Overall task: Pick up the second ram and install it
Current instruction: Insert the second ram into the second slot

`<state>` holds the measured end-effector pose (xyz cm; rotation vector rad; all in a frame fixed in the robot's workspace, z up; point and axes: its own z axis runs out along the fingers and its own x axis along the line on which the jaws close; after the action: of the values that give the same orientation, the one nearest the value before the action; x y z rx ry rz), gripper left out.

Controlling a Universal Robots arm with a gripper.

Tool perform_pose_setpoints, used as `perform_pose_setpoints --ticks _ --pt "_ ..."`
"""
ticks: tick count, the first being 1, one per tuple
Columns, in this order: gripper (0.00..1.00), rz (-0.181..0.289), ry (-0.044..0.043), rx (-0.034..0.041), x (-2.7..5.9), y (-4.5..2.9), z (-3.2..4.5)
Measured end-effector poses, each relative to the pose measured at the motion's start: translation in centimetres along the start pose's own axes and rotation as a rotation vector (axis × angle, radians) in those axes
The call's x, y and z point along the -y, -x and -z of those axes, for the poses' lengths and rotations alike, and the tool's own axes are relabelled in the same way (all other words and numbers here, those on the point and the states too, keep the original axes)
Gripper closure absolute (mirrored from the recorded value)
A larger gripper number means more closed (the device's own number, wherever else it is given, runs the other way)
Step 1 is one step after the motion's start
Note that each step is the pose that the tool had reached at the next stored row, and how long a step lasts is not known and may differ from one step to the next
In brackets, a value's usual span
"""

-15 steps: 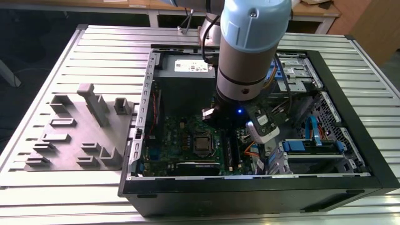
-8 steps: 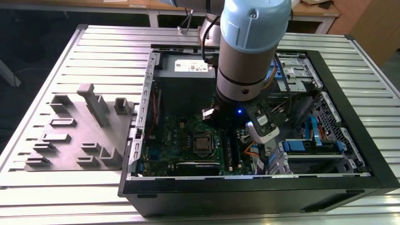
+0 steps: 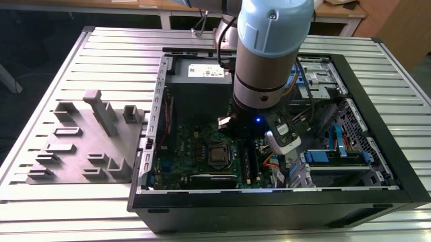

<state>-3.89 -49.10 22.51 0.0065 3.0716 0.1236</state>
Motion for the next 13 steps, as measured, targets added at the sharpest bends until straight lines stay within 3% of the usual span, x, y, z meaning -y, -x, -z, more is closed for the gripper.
perform_pose_setpoints --ticks 13 --pt "0.91 -0.018 -0.0009 0.0016 0.00 0.00 -0.11"
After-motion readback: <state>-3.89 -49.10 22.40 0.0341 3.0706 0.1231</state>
